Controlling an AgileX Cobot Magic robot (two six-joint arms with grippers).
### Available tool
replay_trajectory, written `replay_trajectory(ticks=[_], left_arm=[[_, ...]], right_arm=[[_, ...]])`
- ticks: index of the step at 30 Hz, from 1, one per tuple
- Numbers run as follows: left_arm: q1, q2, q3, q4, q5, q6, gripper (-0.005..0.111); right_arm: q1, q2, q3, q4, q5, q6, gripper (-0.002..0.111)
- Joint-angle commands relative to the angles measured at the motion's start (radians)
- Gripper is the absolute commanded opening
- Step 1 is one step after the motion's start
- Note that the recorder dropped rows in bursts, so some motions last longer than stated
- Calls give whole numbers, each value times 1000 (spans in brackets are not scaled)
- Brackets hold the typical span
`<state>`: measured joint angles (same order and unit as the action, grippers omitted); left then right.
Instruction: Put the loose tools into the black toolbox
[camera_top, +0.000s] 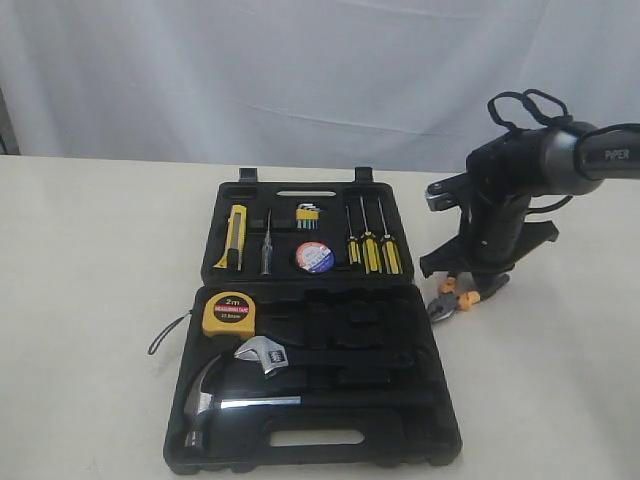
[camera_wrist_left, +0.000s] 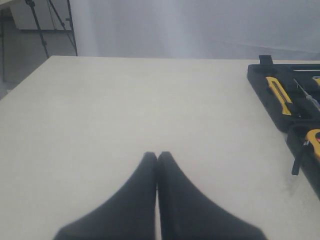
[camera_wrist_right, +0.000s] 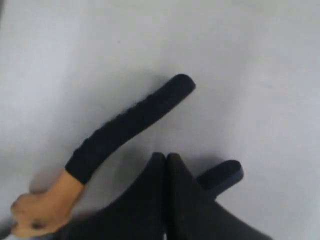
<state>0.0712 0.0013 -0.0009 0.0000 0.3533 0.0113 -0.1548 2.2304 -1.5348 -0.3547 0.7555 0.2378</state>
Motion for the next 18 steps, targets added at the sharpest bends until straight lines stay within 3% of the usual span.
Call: replay_trajectory(ticks=[1,18], left_arm=[[-3,-1,1,0,-11,-4,0],[-3,-1,1,0,-11,-4,0]], right_arm=[[-20,-5,-5,-58,84,38,-1],[-87,-78,50,21,98,-33,-1]])
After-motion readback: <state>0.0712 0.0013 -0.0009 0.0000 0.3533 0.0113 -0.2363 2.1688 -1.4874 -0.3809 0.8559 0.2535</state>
